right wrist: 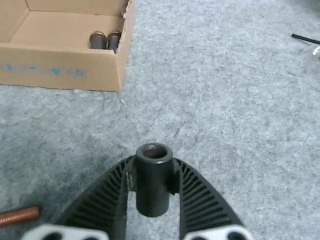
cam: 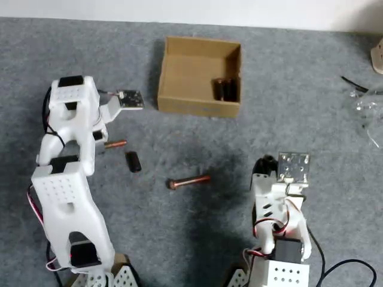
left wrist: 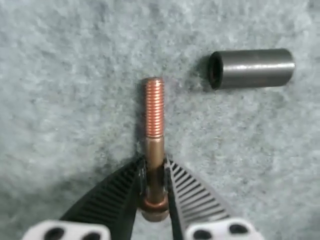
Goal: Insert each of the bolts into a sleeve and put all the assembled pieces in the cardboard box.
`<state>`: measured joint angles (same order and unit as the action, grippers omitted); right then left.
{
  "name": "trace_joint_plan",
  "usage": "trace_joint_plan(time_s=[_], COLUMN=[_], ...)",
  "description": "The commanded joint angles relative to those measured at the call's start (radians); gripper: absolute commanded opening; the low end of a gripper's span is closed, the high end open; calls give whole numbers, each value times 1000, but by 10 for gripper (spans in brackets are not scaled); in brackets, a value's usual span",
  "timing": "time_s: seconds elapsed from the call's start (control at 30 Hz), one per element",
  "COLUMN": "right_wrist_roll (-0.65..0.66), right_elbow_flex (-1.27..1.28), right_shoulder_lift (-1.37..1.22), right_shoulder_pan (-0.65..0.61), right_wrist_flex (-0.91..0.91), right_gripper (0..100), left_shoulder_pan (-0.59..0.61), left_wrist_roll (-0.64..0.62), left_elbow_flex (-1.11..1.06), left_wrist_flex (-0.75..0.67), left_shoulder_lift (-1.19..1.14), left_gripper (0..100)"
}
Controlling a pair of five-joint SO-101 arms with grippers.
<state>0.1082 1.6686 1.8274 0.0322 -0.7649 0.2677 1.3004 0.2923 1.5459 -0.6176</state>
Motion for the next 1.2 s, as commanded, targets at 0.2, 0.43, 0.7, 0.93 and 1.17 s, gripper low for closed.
trace_joint_plan(time_s=[0.2,0.43,0.7,0.93,1.17], right_wrist_roll=[-8,-8,-8,21,21], right_elbow_flex=[36,36,58,61,61], right_shoulder_lift=[12,12,12,12,12], right_shoulder_pan=[8,8,8,8,8], right_wrist_flex=[39,39,45,45,45], right_gripper=[4,4,4,4,4], left_shoulder_pan=[-7,-70,42,4,-1], left_wrist_roll=[-325,-766,-2085,-2234,-2239], left_elbow_flex=[162,294,263,222,191], left_wrist_flex=[57,158,186,192,186], left_shoulder_lift=[16,15,5,7,4], left_gripper=[178,188,193,189,189])
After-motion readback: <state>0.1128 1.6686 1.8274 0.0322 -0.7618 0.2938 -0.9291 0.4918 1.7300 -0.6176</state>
